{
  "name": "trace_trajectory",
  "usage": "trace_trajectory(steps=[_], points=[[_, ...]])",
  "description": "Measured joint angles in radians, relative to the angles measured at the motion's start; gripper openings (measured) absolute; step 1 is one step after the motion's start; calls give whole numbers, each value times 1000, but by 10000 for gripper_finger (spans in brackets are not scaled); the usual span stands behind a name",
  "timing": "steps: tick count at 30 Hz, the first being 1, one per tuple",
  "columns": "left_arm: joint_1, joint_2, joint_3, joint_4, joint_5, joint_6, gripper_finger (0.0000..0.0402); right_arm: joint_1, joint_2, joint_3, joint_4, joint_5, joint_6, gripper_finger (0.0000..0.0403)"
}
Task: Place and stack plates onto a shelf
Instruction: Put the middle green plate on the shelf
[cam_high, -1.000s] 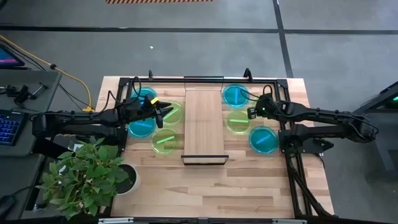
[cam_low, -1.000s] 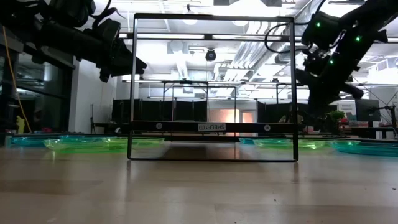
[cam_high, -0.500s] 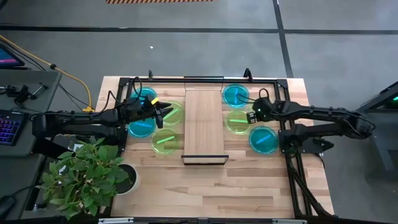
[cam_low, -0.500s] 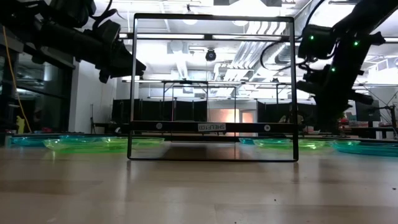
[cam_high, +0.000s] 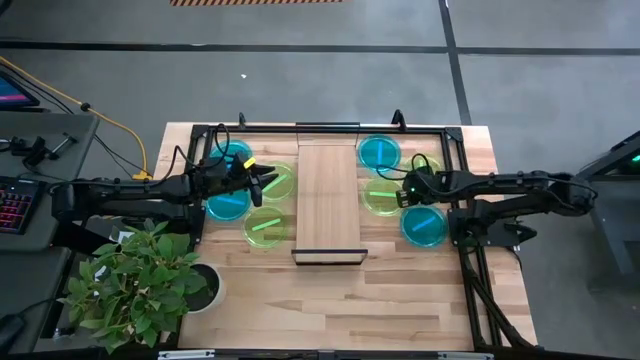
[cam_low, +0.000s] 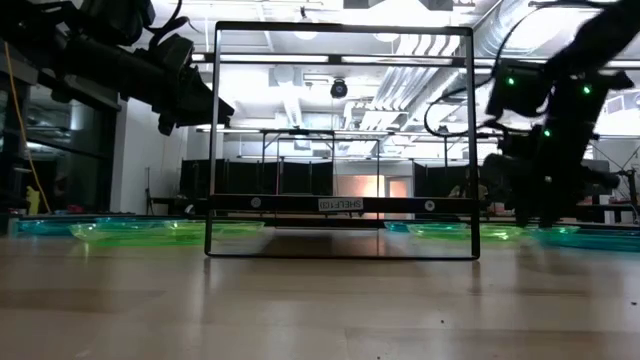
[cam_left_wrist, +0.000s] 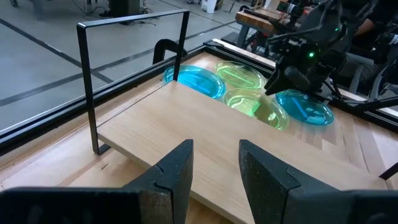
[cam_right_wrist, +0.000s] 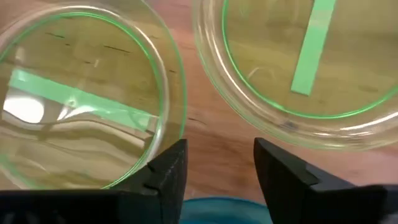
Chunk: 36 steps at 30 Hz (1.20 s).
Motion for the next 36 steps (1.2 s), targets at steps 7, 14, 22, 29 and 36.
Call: trace_trajectory(steps=[7,14,22,29,36], points=[[0,0,0,2,0,0,118,-30,-99,-124,246,-21,22,168],[0,0,0,9,-2,-1,118,-46,-154,-144,292,-63,19,168],[0,0,0,9,-3,-1,118,-46,-93,-144,358,-88,41,168],[0,0,0,9,-3,-1,118,-46,33,-144,518,-133,45,168],[0,0,0,9,-4,-1,118,-46,122,-139,562,-137,45,159]])
